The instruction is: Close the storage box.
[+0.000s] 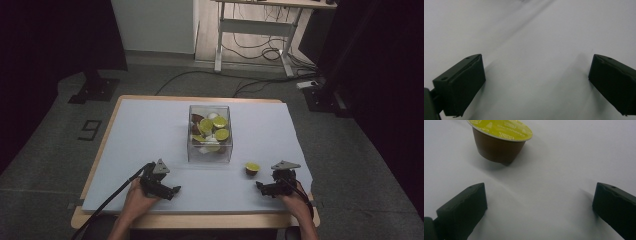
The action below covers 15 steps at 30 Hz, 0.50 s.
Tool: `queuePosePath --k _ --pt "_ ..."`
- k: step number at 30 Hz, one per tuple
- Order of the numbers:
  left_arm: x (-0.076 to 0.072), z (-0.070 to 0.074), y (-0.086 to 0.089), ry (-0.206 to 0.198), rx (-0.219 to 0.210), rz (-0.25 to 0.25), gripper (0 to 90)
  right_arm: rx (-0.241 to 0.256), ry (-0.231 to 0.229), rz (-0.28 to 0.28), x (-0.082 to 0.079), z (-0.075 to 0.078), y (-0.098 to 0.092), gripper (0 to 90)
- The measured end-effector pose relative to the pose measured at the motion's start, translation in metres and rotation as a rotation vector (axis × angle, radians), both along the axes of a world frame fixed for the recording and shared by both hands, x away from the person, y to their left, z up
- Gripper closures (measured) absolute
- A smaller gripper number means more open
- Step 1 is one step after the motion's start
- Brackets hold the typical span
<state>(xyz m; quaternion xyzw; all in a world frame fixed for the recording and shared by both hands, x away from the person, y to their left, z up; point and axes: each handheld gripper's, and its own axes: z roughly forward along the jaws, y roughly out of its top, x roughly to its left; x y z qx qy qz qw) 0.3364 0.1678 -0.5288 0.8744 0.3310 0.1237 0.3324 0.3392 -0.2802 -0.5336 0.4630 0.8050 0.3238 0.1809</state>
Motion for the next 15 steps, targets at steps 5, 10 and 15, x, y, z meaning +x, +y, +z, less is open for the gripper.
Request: queuePosePath --k 5,10,15 --pt "-0.0002 0.0 -0.0001 0.0 0.0 0.001 0.4 0.02 -0.039 -0.012 -0.0044 -0.0036 -0.0011 0.0" --pt "-0.0002 0.0 -0.0001 0.0 0.0 0.001 0.4 0.021 -0.041 -0.014 -0.0048 -0.0038 -0.0011 0.0" --pt "-0.0001 -0.0001 -0.0002 0.001 0.001 0.001 0.2 0.021 -0.043 -0.017 -0.0055 -0.0041 -0.0009 0.0"
